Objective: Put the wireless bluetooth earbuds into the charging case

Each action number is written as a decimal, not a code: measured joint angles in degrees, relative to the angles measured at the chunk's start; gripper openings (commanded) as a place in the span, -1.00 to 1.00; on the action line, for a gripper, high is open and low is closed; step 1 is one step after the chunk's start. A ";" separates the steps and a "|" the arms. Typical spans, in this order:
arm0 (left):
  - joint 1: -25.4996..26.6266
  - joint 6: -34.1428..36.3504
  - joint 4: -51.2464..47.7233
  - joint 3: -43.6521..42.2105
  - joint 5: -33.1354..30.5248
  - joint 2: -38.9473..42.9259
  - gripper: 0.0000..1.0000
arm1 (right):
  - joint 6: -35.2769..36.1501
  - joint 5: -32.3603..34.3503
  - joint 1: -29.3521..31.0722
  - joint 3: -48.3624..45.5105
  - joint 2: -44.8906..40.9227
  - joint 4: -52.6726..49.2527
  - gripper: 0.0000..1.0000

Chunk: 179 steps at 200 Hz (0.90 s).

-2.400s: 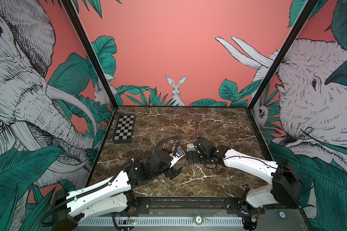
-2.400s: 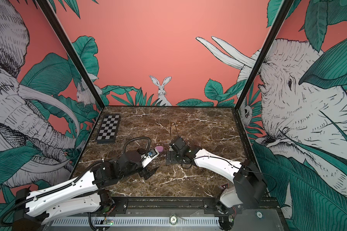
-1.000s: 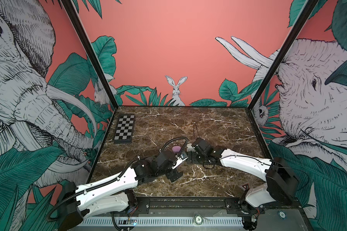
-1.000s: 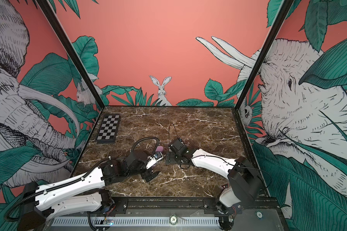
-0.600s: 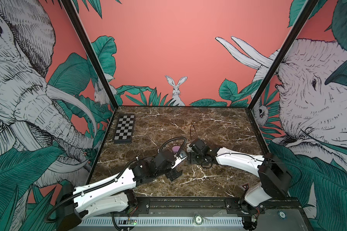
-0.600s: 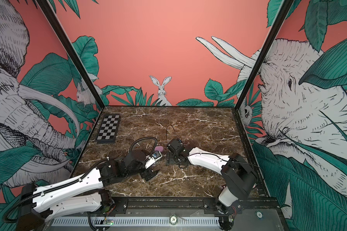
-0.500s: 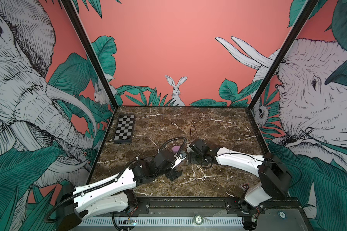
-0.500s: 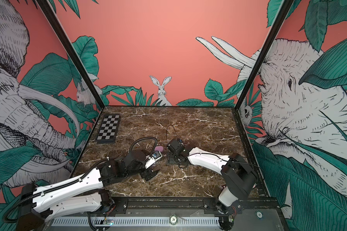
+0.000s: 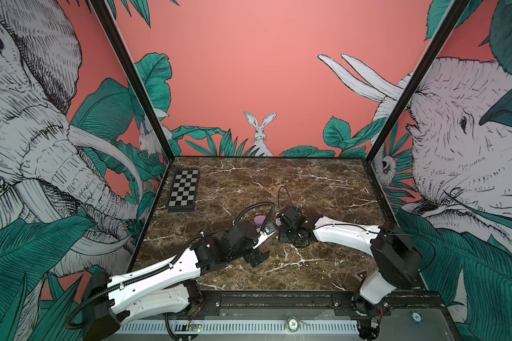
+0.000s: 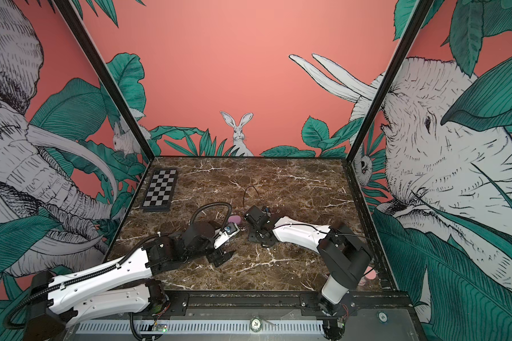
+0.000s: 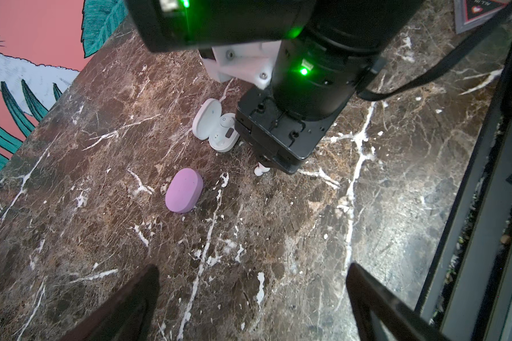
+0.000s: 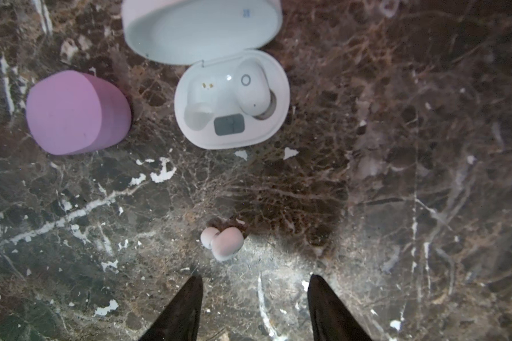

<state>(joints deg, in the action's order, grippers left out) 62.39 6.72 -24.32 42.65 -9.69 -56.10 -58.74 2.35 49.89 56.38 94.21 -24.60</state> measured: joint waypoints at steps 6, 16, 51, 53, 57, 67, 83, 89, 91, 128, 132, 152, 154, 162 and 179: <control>0.00 0.00 0.02 0.00 0.00 0.00 0.98 | -0.15 -0.04 0.00 0.17 0.22 0.02 0.01; 0.00 0.04 0.02 0.00 -0.02 0.00 0.98 | -0.46 -0.04 0.00 0.37 0.55 0.35 -0.01; 0.00 0.35 0.02 0.00 -0.04 0.04 0.98 | -1.33 -0.04 0.00 0.48 1.33 1.44 -0.08; 0.00 0.35 0.02 0.00 -0.04 0.04 0.98 | -1.36 -0.04 0.00 0.48 1.38 1.49 -0.08; 0.00 0.35 0.02 0.00 -0.04 0.04 0.98 | -1.38 -0.04 0.00 0.48 1.42 1.51 -0.09; 0.00 0.37 0.02 -0.02 -0.04 0.04 0.98 | -1.42 -0.04 0.00 0.50 1.60 1.68 -0.09; 0.00 0.39 0.02 -0.02 -0.04 0.04 0.98 | -1.51 -0.09 0.00 0.68 2.01 1.75 -0.13; 0.00 0.39 0.02 -0.02 -0.04 0.04 0.98 | -1.51 -0.15 0.00 0.74 2.21 1.79 -0.15; 0.00 0.39 0.02 -0.02 -0.04 0.04 0.98 | -1.51 -0.20 0.00 0.76 2.23 1.79 -0.15; 0.00 0.42 0.02 -0.02 -0.11 0.04 0.98 | -1.51 -0.94 0.00 1.79 3.34 2.12 -0.18; 0.00 0.42 0.02 -0.02 -0.15 0.07 0.98 | -1.51 -0.98 0.00 1.84 3.37 2.19 -0.18; 0.00 0.42 0.02 -0.02 -0.22 0.11 0.98 | -1.51 -1.33 0.00 1.88 3.58 2.58 -0.21; 0.00 0.42 0.02 -0.02 -0.22 0.11 0.98 | -1.51 -1.33 0.00 1.88 3.58 2.60 -0.21; 0.00 0.42 0.02 -0.04 -0.22 0.15 0.98 | -1.51 -1.42 0.00 1.88 3.67 2.67 -0.22; 0.00 0.42 0.02 -0.07 -0.22 0.26 0.99 | -1.51 -1.60 0.00 1.88 3.85 2.82 -0.23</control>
<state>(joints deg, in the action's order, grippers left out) 62.39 7.14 -24.29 42.59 -9.91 -55.83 -60.25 0.75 49.89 58.26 98.06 -21.78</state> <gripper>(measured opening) 0.991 0.389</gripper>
